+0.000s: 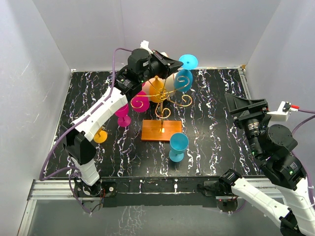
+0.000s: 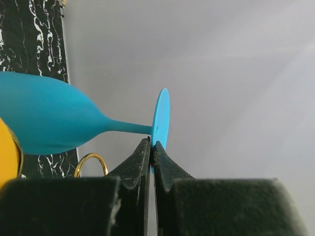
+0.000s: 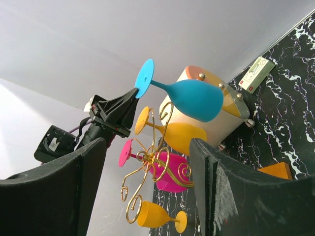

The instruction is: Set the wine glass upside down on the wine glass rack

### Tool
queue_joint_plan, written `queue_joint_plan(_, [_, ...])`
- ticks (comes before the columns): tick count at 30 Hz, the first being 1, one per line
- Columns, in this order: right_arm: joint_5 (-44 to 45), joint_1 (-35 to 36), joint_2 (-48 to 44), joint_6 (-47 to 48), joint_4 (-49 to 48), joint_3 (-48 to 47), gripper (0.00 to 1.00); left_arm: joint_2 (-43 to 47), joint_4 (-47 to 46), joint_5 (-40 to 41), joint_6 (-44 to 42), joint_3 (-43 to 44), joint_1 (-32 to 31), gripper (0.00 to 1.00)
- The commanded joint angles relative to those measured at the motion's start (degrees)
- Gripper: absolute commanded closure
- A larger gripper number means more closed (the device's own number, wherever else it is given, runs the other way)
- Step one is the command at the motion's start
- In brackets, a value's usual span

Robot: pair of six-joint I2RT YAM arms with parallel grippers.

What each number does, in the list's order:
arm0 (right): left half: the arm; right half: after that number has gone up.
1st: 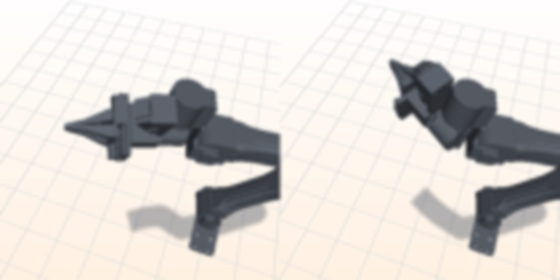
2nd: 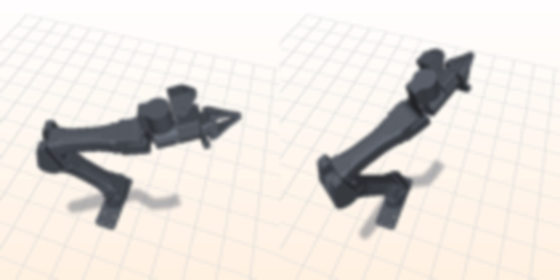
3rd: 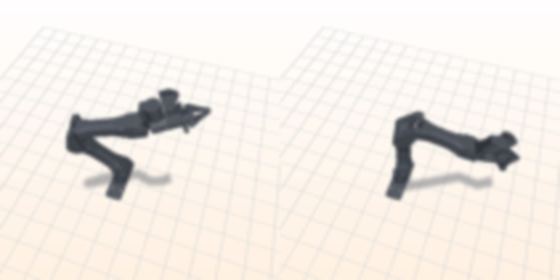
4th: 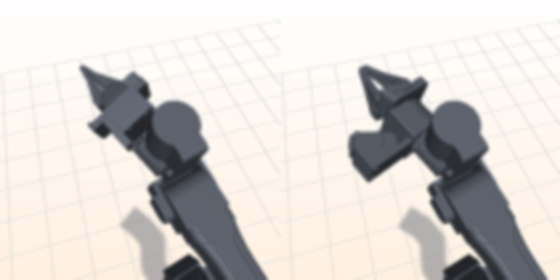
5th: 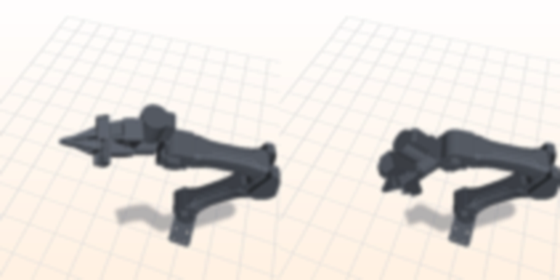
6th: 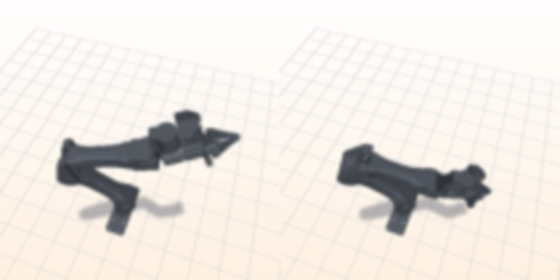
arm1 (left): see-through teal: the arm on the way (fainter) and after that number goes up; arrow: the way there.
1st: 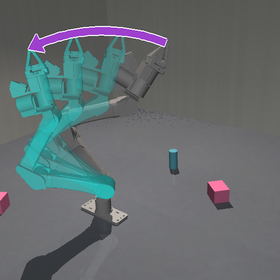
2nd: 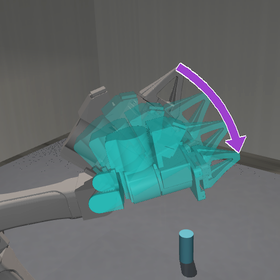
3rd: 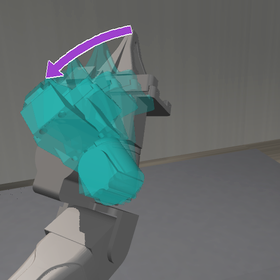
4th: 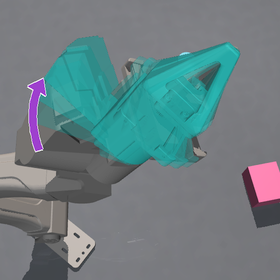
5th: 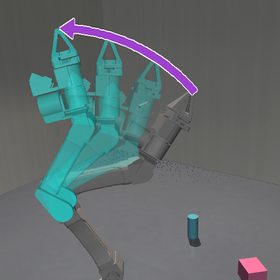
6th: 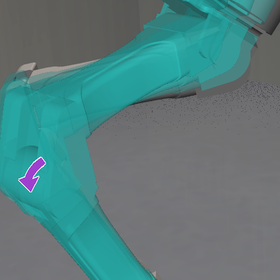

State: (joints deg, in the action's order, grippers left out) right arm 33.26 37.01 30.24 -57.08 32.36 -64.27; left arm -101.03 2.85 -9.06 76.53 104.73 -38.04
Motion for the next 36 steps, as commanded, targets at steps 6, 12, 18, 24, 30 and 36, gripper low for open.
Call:
queue_joint_plan(6, [0.24, 0.16, 0.71, -0.31, -2.51, -0.35, 0.34, 5.54, -1.99, 0.37, 0.20, -4.05, 0.90, 1.00])
queue_joint_plan(12, [0.16, 0.16, 0.52, -0.40, -2.34, -0.11, 0.34, 8.36, -3.21, 1.17, -0.75, -7.27, 1.03, 1.00])
queue_joint_plan(18, [0.14, 0.16, 0.77, -0.62, -2.52, 0.07, 0.34, 11.16, -3.02, 2.56, -1.83, -9.45, 1.04, 1.00])
queue_joint_plan(24, [-0.04, 0.14, 0.87, -1.10, -2.57, 0.46, 0.34, 13.26, -2.35, 3.09, -2.25, -11.69, 1.16, 1.00])
queue_joint_plan(30, [-0.11, 0.16, 0.71, -1.27, -2.43, 0.38, 0.34, 13.75, -2.30, 2.55, -1.84, -12.55, 1.65, 1.00])
queue_joint_plan(36, [0.07, 0.16, 0.47, -1.45, -2.01, 0.45, 0.34, 13.86, -2.58, 0.54, -0.25, -13.78, 1.74, 1.00])
